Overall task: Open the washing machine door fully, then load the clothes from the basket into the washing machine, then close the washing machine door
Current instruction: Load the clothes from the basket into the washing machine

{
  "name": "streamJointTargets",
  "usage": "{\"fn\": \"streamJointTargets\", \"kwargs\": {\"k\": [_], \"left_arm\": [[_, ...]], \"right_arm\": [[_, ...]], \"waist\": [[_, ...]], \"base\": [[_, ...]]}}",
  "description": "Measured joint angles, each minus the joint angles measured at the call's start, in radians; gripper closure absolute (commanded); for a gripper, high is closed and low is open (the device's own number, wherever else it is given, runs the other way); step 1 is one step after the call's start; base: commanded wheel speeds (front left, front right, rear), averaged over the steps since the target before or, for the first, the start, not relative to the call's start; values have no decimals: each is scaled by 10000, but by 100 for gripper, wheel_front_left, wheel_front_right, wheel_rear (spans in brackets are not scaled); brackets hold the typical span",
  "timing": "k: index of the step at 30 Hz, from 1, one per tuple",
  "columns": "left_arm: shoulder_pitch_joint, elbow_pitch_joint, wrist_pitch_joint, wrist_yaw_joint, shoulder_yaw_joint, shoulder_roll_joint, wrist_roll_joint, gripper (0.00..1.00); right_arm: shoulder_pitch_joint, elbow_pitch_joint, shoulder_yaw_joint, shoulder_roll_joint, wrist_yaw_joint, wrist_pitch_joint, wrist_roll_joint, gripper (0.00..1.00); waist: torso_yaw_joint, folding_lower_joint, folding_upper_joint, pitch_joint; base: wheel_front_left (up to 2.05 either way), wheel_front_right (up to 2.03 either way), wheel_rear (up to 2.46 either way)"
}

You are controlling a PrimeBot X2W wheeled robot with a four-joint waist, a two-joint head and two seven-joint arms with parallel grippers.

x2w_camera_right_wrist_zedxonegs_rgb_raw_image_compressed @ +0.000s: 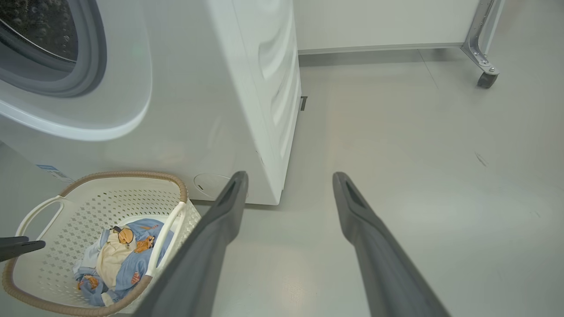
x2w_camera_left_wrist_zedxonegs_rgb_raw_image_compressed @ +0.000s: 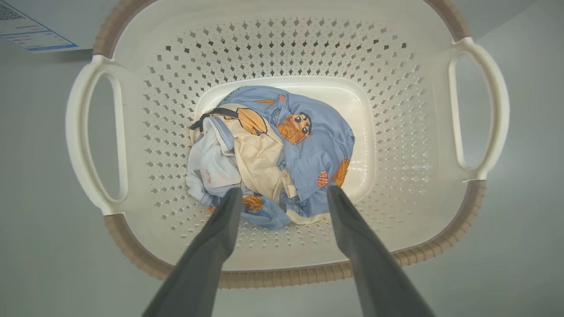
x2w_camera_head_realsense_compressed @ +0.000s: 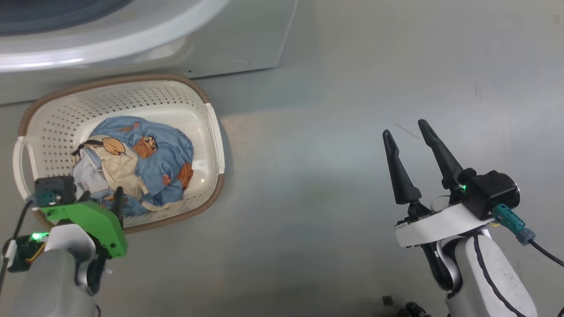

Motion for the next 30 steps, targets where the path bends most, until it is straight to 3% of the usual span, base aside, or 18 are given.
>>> {"fn": "streamJointTargets", "kwargs": {"k": [16,30], "left_arm": [[-2491,1233,207,-79,414,230,-242,0],[-3848,2151,104,-81,673,462,-502,0]], "right_arm": [[-1066,-385,-79,-33,-178,0,-211,0],[-1420,-767,77,-42,-267,-2,-224,0]], "waist": [[-2,-1,0,2213],[-143,-1,0,3411]], "base": [[0,0,0],[0,0,0]]}}
